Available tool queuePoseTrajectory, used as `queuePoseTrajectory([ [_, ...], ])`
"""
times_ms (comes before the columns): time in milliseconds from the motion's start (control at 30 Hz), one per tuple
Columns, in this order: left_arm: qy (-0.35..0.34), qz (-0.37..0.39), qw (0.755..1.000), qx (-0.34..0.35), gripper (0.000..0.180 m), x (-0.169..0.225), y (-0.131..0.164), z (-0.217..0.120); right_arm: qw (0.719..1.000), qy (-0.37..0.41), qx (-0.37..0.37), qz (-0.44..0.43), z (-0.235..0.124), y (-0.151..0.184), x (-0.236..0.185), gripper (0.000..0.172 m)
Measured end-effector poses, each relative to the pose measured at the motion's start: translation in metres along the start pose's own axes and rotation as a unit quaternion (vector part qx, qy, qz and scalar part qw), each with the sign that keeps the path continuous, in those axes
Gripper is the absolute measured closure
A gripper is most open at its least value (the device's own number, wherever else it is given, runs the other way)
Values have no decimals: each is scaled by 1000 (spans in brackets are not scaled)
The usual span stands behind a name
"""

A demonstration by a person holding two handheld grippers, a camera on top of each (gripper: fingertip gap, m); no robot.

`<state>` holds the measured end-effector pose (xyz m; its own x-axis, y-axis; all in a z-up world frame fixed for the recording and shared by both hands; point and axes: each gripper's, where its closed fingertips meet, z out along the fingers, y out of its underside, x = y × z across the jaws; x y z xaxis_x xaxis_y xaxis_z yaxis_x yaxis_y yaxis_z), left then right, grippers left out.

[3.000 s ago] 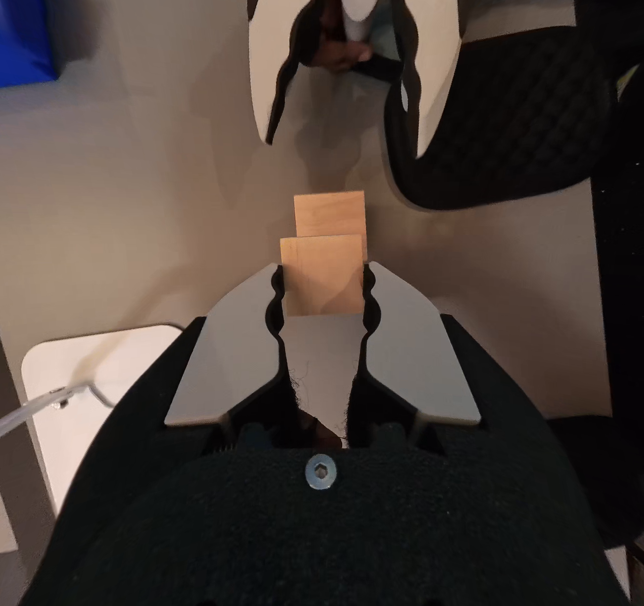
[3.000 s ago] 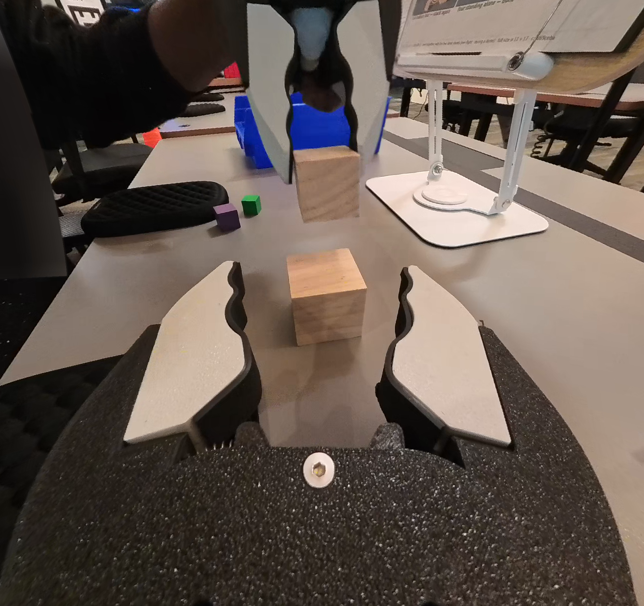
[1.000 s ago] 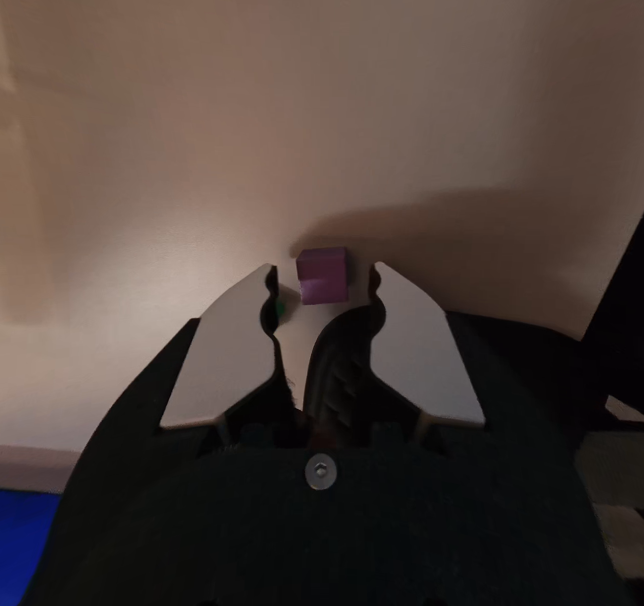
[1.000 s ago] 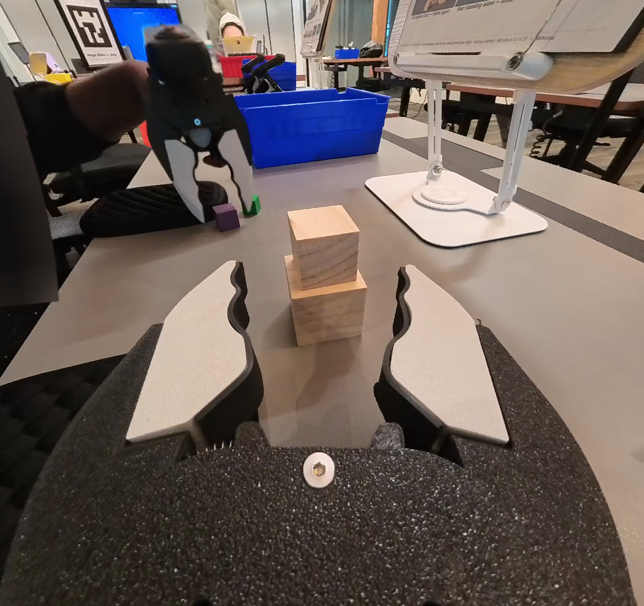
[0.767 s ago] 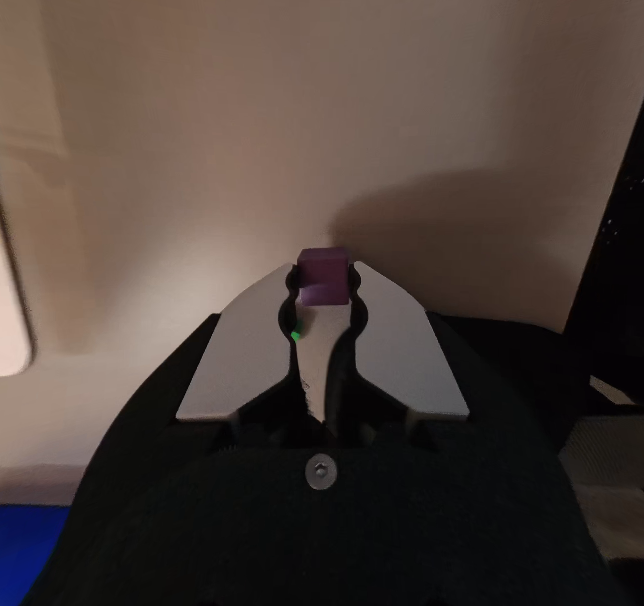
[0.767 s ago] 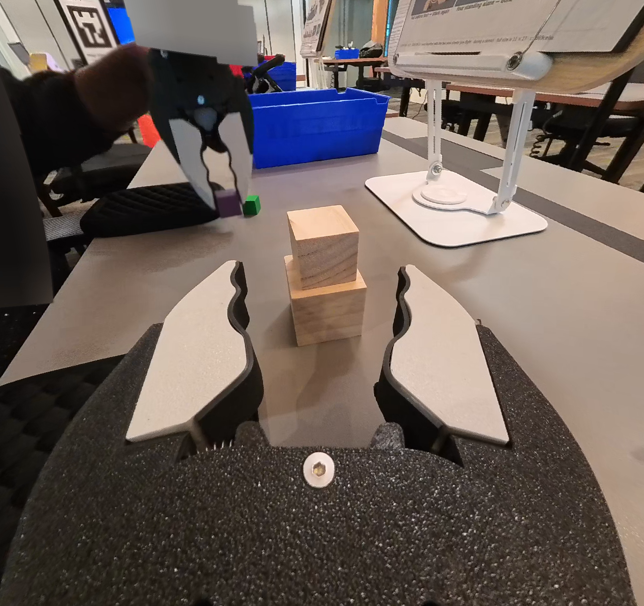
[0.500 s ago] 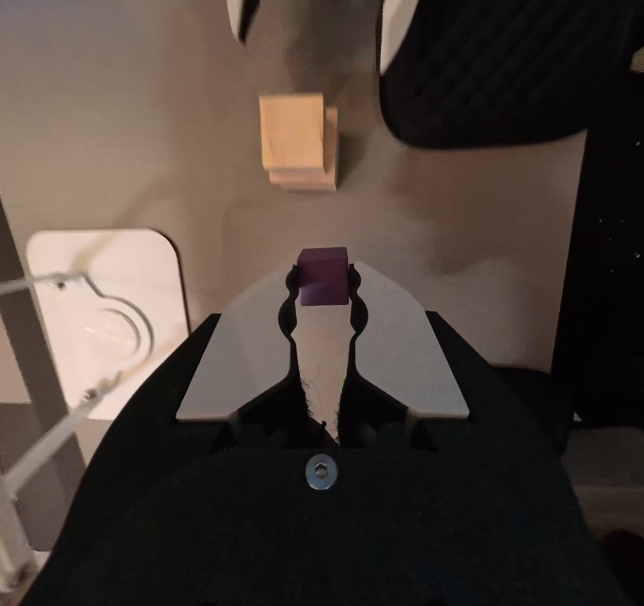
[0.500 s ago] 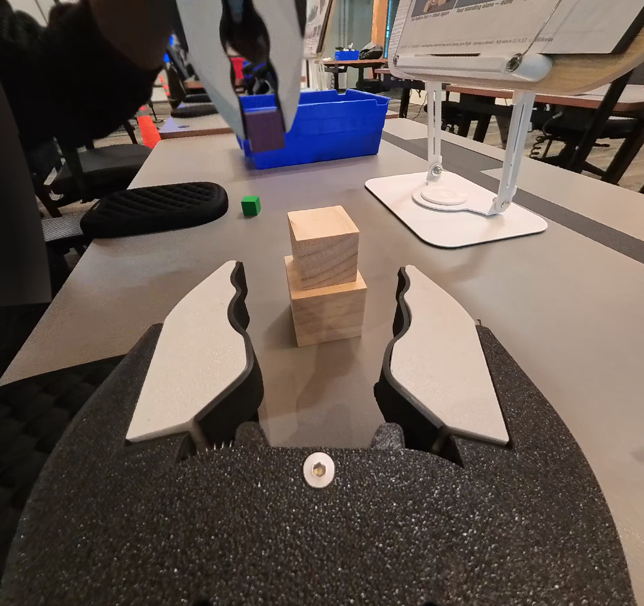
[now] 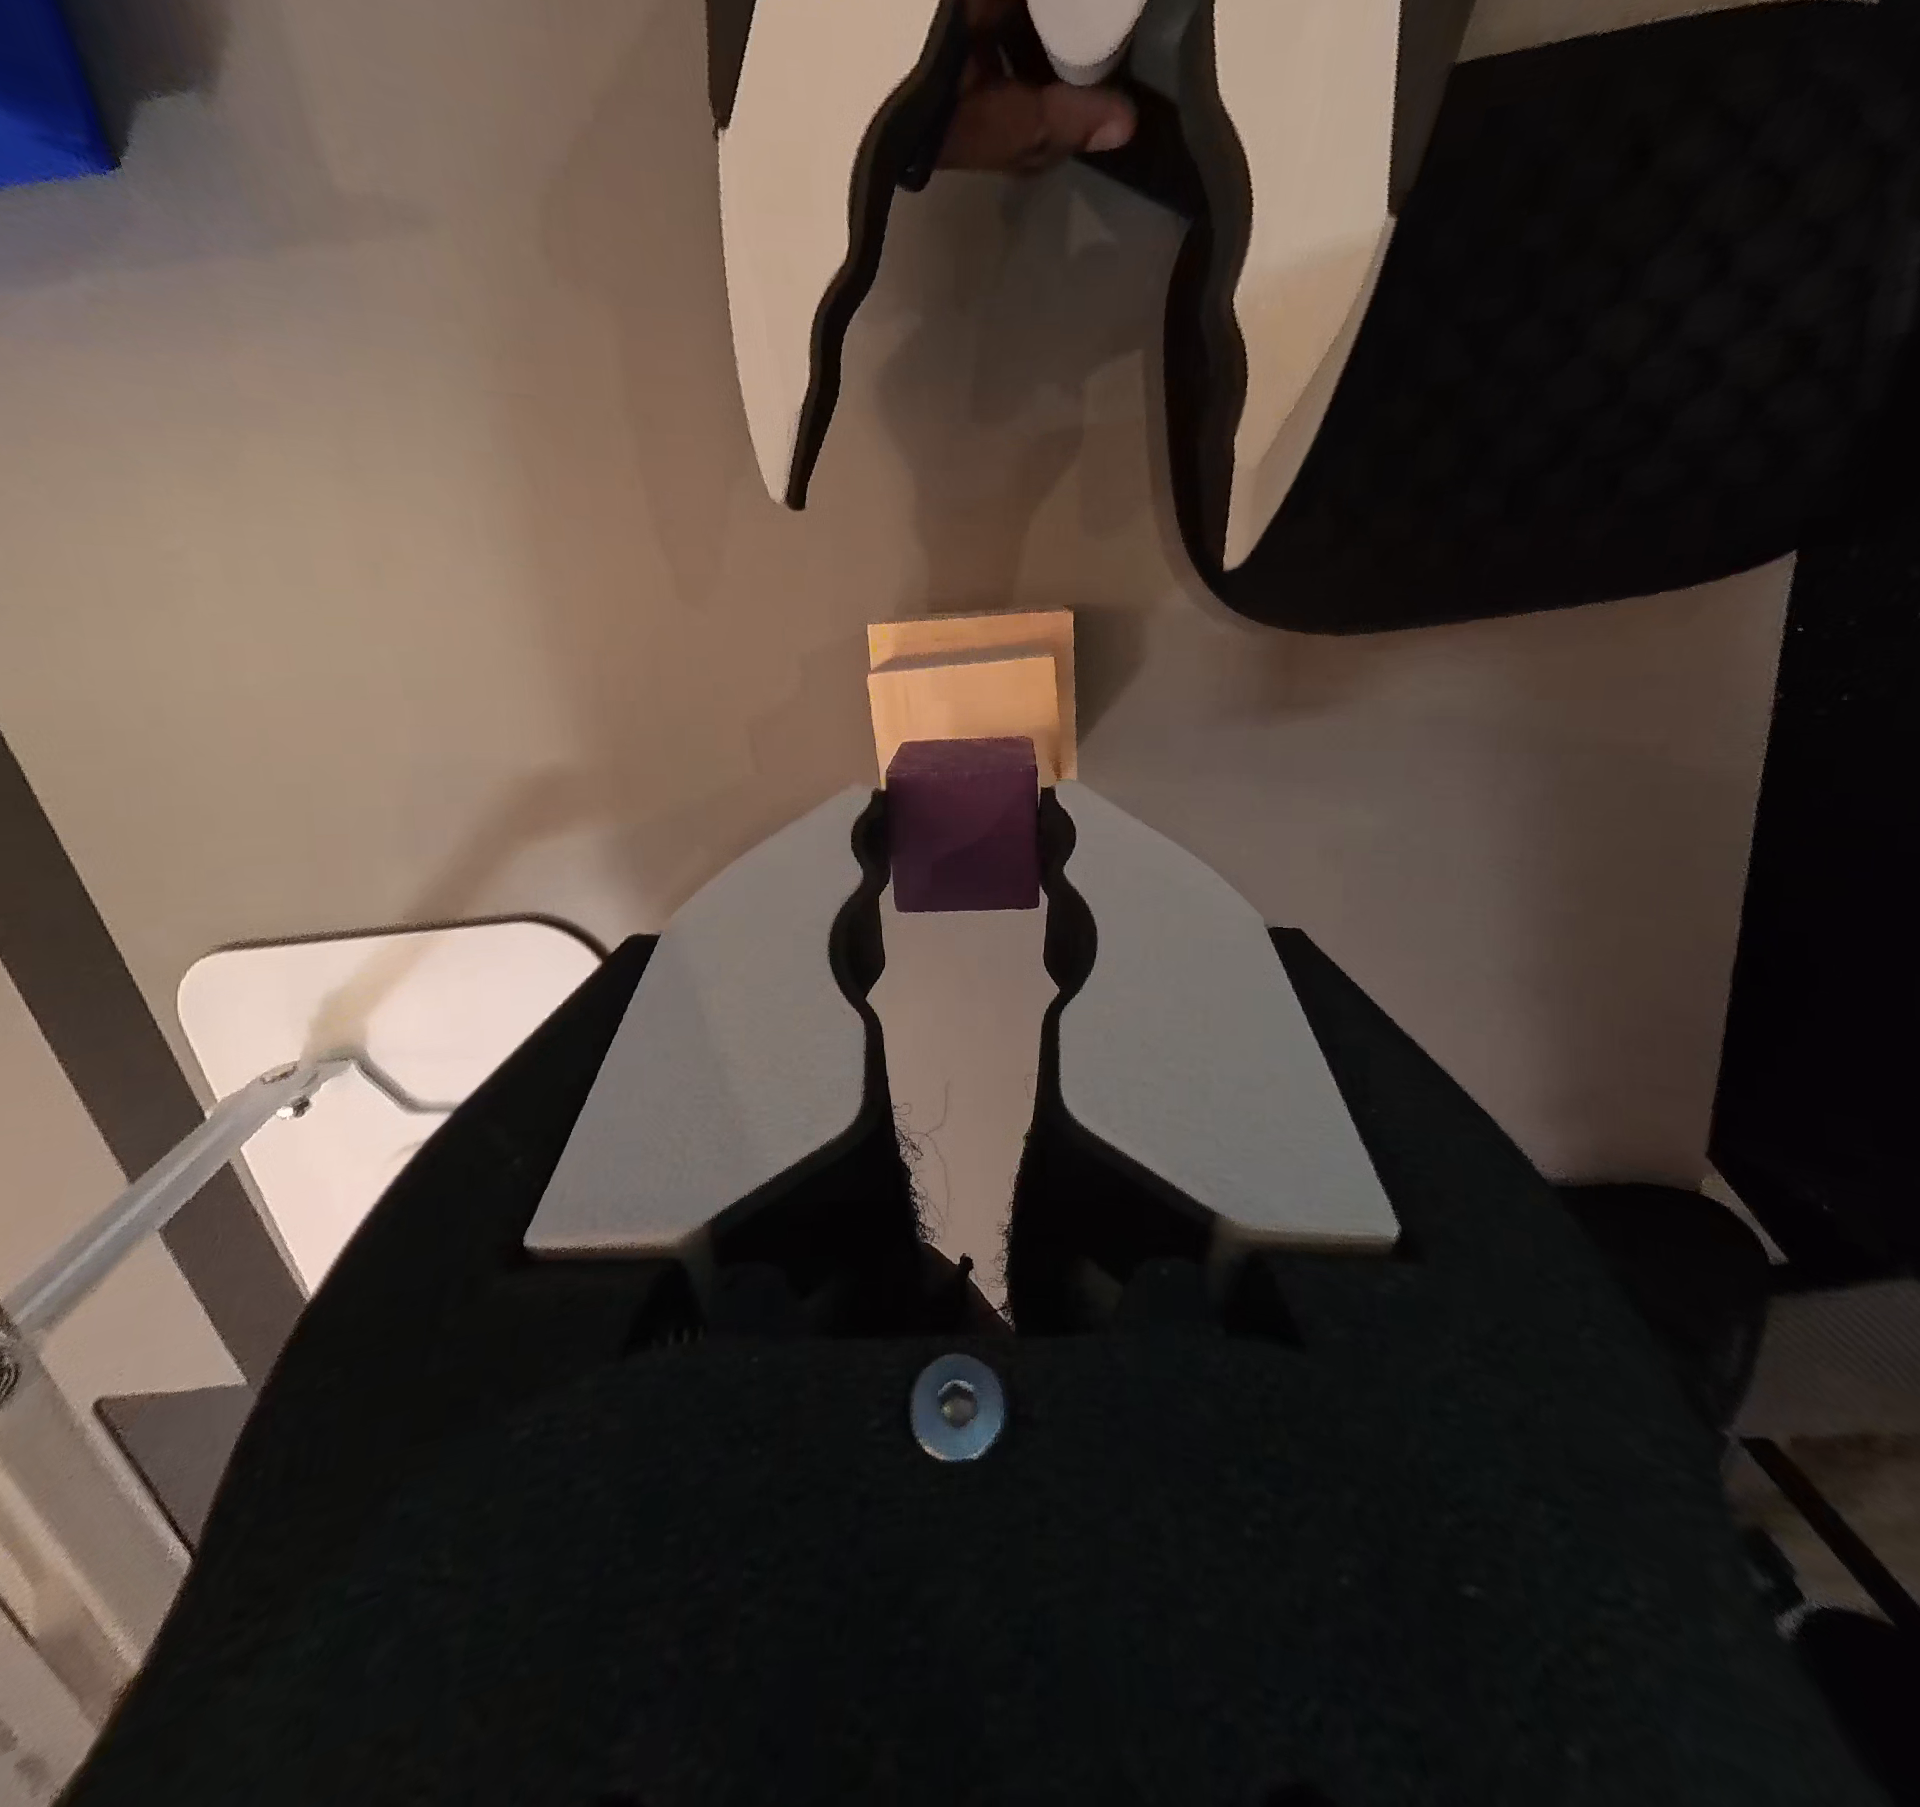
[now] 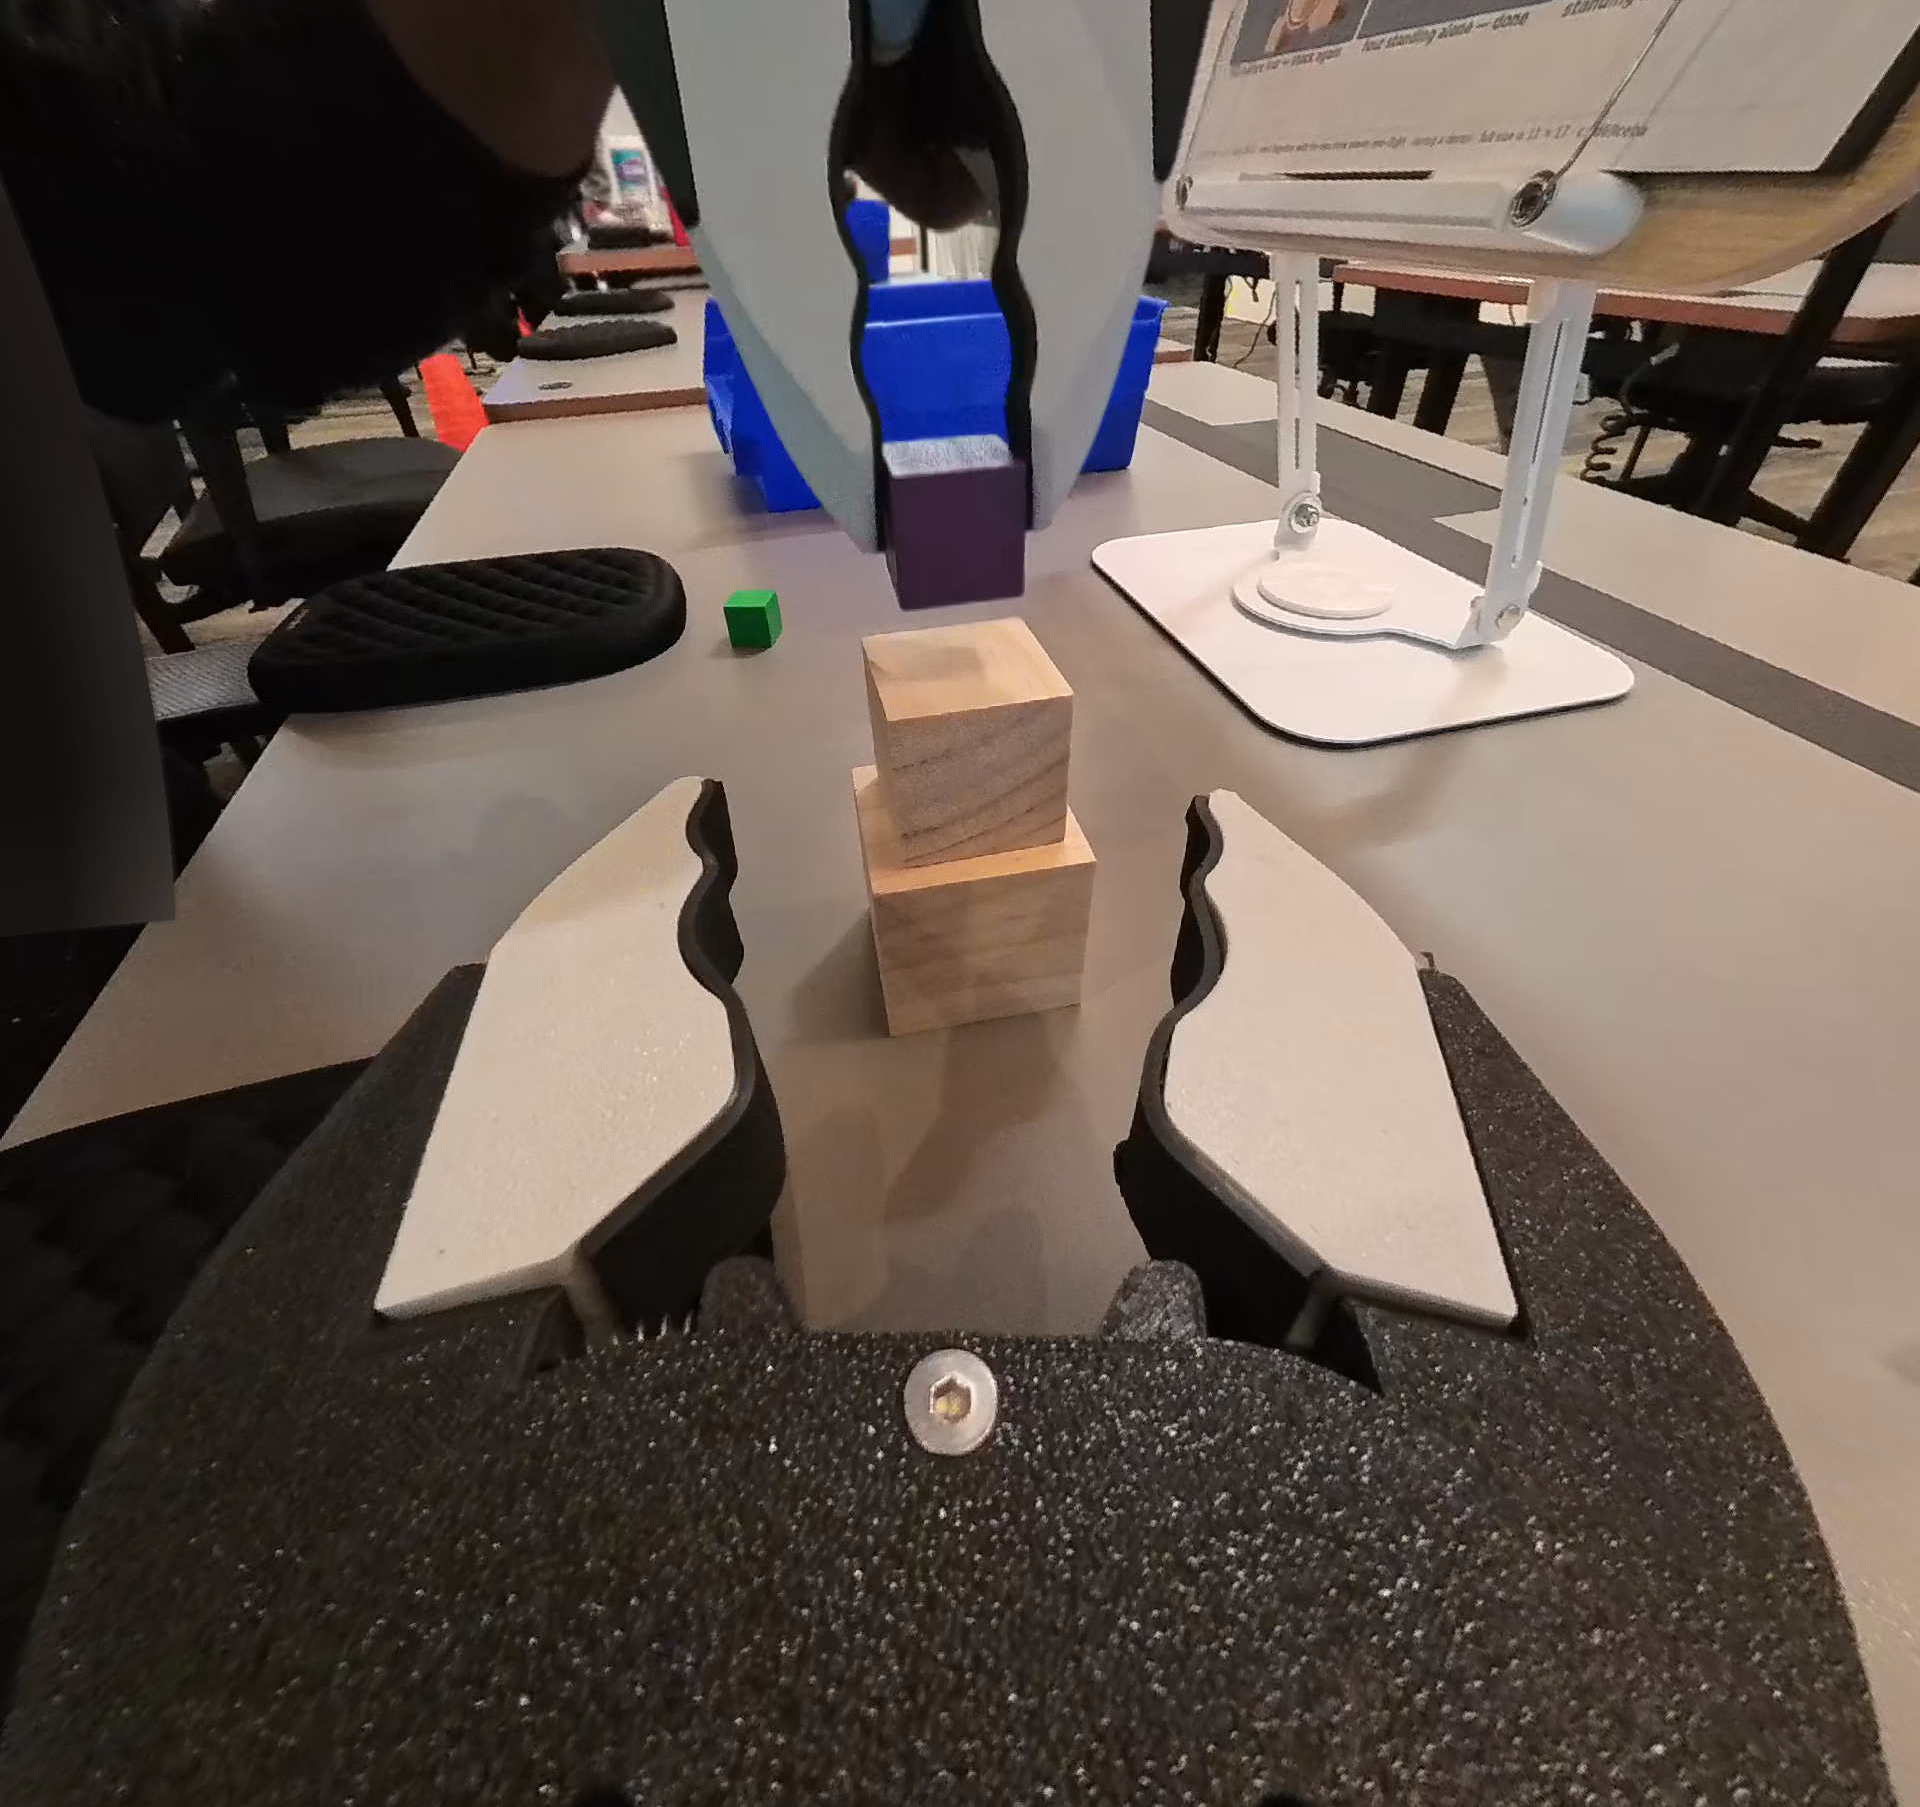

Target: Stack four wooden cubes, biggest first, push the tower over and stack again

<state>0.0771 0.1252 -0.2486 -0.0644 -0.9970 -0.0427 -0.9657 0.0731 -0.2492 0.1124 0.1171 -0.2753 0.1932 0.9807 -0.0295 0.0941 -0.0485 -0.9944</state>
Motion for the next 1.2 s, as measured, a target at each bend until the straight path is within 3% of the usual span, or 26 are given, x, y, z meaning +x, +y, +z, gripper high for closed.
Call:
queuePoseTrajectory([
  [700, -13, 8, 1000, -1, 153, -4, -2, 16, 1000, -1, -1, 0, 0, 0, 0, 90],
  [767, -21, 10, 1000, -4, 141, -5, 0, 17, 1000, -1, -1, 0, 0, 0, 0, 90],
  [1000, -23, -7, 998, 53, 129, -4, -3, -3, 1000, -1, 2, 2, -1, -1, 0, 91],
  [1100, -29, -33, 994, 99, 128, 2, 8, -29, 1000, -1, 3, 3, -1, -1, 1, 91],
  [1200, -54, -78, 990, 102, 130, 9, 50, -46, 1000, -1, 2, 3, -1, -1, 0, 91],
])
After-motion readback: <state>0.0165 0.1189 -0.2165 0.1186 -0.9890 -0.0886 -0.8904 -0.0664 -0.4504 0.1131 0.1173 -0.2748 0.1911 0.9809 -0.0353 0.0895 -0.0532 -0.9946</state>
